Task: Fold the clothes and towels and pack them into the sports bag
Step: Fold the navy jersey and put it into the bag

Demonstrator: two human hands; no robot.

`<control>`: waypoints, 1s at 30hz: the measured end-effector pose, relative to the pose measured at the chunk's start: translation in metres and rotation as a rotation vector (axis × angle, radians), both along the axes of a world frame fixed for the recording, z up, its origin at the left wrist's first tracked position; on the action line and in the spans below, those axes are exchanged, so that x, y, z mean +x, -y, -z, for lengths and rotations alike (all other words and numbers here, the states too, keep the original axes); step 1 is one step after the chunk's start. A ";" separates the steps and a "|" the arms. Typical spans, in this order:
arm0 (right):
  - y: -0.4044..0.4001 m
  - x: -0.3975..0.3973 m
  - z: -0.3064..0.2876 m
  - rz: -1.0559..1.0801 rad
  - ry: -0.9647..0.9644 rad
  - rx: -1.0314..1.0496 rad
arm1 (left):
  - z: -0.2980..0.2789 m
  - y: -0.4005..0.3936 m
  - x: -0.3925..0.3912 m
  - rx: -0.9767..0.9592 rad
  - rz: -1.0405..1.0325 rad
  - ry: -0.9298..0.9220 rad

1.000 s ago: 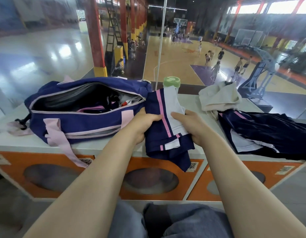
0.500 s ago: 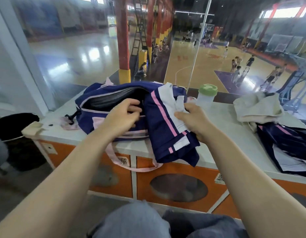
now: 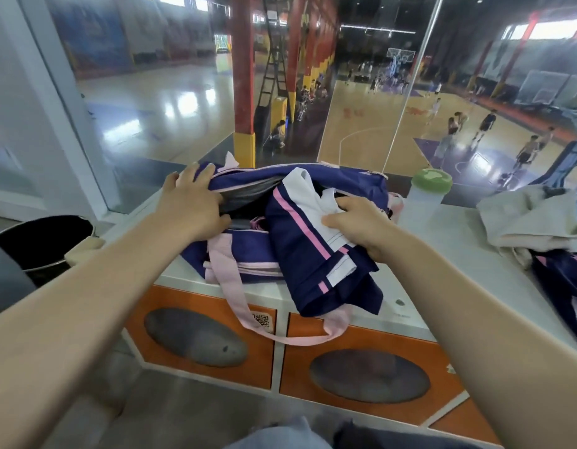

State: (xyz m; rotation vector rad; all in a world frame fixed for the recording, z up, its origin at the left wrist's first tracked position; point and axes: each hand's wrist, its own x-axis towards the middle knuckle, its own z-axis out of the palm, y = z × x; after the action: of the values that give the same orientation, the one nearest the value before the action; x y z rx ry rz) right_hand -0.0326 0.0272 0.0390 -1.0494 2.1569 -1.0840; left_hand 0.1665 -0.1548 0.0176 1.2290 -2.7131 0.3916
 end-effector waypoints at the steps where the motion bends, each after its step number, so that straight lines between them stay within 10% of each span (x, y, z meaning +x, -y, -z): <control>1: 0.004 -0.001 0.000 -0.001 -0.005 0.016 | -0.002 0.003 0.000 0.002 -0.021 -0.001; 30: 0.209 0.042 0.045 0.108 0.458 -0.073 | -0.034 0.029 0.000 -0.061 0.211 -0.100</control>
State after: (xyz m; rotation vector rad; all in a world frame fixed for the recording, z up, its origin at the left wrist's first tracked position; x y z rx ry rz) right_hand 0.0095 -0.1820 -0.0060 -0.6381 1.8294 -1.3148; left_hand 0.1669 -0.1839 0.0515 0.9103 -2.6880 0.3730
